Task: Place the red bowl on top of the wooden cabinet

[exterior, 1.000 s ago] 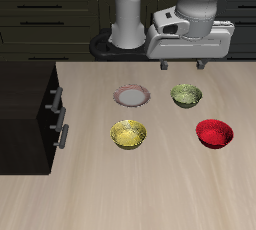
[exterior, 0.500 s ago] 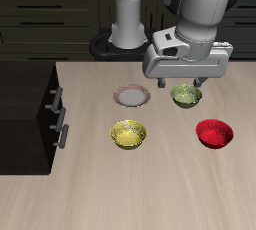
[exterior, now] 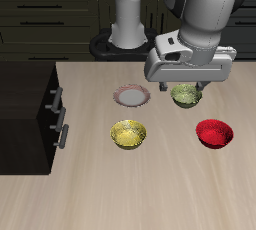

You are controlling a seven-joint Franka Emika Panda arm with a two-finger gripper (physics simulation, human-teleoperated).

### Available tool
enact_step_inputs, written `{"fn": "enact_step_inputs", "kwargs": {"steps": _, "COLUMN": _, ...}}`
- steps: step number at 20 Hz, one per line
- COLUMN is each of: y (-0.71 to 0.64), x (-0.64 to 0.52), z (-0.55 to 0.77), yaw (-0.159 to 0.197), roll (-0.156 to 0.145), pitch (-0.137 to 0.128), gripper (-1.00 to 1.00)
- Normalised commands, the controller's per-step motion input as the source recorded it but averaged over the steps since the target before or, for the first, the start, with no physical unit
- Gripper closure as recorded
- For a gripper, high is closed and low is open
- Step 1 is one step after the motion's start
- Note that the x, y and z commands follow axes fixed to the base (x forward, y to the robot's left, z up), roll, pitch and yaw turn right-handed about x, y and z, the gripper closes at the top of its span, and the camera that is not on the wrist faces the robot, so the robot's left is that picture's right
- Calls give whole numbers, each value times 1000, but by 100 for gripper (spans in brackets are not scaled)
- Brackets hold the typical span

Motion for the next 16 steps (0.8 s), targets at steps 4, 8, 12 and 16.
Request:
{"fn": "enact_step_inputs", "kwargs": {"steps": 4, "y": 323, "x": -38, "z": 31, "yaw": 28, "roll": 56, "pitch": -14, "gripper": -100}}
{"fn": "enact_step_inputs", "kwargs": {"steps": 8, "y": 403, "x": -48, "z": 66, "yaw": -11, "roll": 61, "pitch": -17, "gripper": -100}}
{"fn": "enact_step_inputs", "kwargs": {"steps": 12, "y": 241, "x": 24, "z": -4, "yaw": 14, "roll": 26, "pitch": -3, "gripper": -100}}
{"fn": "enact_step_inputs", "kwargs": {"steps": 16, "y": 121, "x": 35, "z": -2, "yaw": -14, "roll": 17, "pitch": 6, "gripper": -100}}
